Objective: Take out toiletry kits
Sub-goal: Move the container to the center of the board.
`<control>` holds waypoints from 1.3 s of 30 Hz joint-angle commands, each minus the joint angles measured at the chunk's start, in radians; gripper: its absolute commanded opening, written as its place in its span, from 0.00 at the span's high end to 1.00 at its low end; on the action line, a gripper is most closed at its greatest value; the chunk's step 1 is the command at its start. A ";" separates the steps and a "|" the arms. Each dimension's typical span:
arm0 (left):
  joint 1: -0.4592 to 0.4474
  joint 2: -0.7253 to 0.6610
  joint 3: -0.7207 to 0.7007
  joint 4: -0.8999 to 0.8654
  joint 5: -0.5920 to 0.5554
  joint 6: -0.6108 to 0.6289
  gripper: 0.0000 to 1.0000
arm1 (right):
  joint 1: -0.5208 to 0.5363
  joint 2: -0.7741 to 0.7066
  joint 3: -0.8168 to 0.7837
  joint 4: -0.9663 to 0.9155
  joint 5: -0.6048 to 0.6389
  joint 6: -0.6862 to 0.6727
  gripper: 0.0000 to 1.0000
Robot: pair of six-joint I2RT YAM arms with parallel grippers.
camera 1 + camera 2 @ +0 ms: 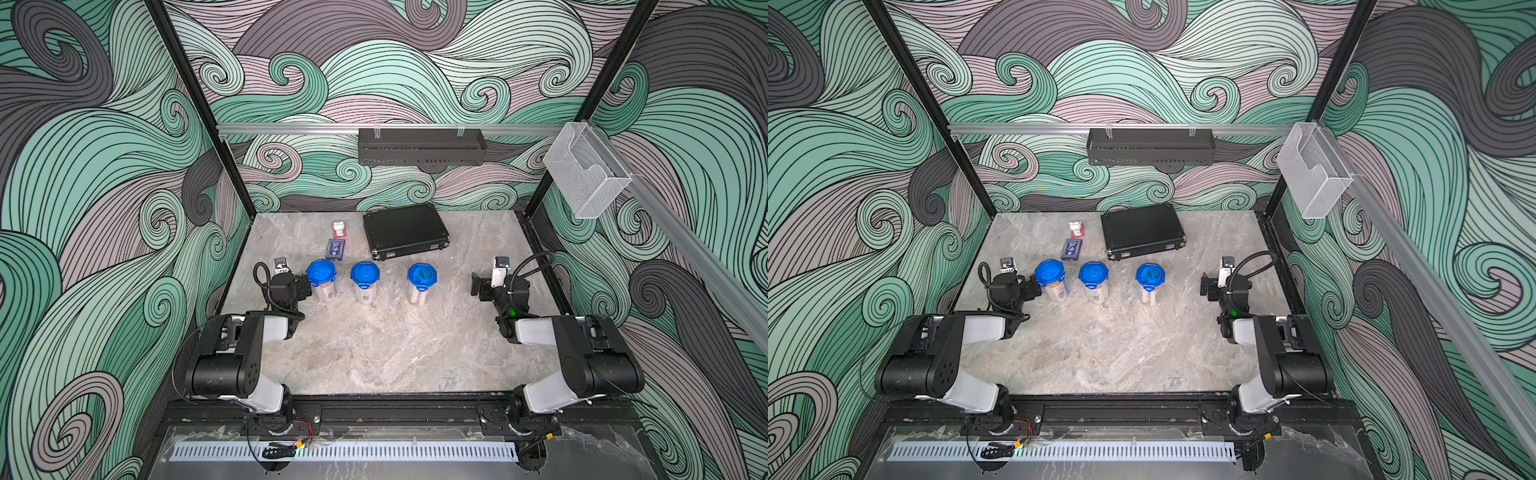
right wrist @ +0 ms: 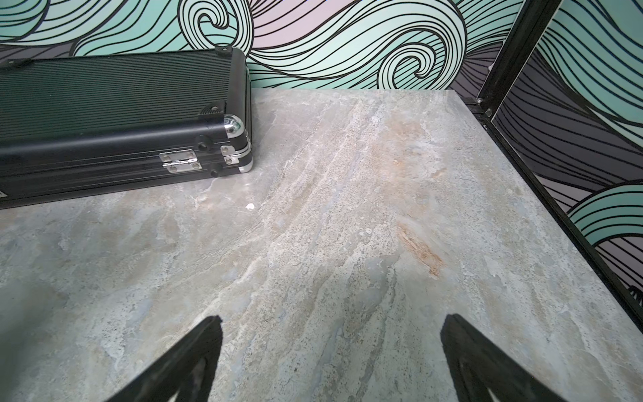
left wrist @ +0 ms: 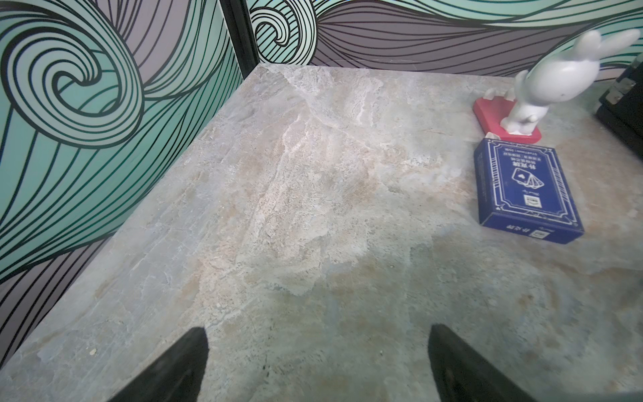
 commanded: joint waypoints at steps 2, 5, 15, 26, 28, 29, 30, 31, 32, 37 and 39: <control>-0.007 0.009 0.026 0.022 -0.008 0.008 0.01 | -0.006 0.000 0.012 0.010 -0.006 -0.006 0.01; -0.007 0.009 0.026 0.022 -0.008 0.007 0.02 | -0.006 0.001 0.013 0.010 -0.007 -0.006 0.01; -0.004 0.009 0.029 0.018 0.003 0.006 0.01 | -0.007 0.003 0.013 0.011 -0.007 -0.003 0.01; 0.020 -0.014 0.037 -0.018 -0.013 -0.034 0.01 | -0.024 0.005 0.022 -0.004 -0.034 0.008 0.01; 0.023 -0.030 0.026 -0.012 -0.030 -0.049 0.01 | -0.023 0.003 0.022 -0.003 -0.035 0.008 0.01; 0.023 -0.027 0.017 0.007 -0.026 -0.041 0.02 | -0.023 0.004 0.022 -0.003 -0.036 0.009 0.01; 0.022 -0.035 0.018 -0.010 -0.026 -0.046 0.01 | -0.024 0.004 0.022 -0.004 -0.035 0.008 0.01; 0.023 -0.037 0.015 -0.003 -0.027 -0.048 0.02 | -0.024 0.003 0.022 -0.004 -0.034 0.008 0.01; 0.023 -0.034 0.010 0.011 -0.027 -0.044 0.01 | -0.024 0.003 0.022 -0.004 -0.035 0.008 0.01; 0.023 -0.038 0.013 0.000 -0.028 -0.046 0.01 | -0.024 0.004 0.022 -0.004 -0.036 0.007 0.01; 0.022 -0.038 0.023 -0.015 -0.025 -0.044 0.01 | -0.024 0.004 0.022 -0.005 -0.037 0.007 0.01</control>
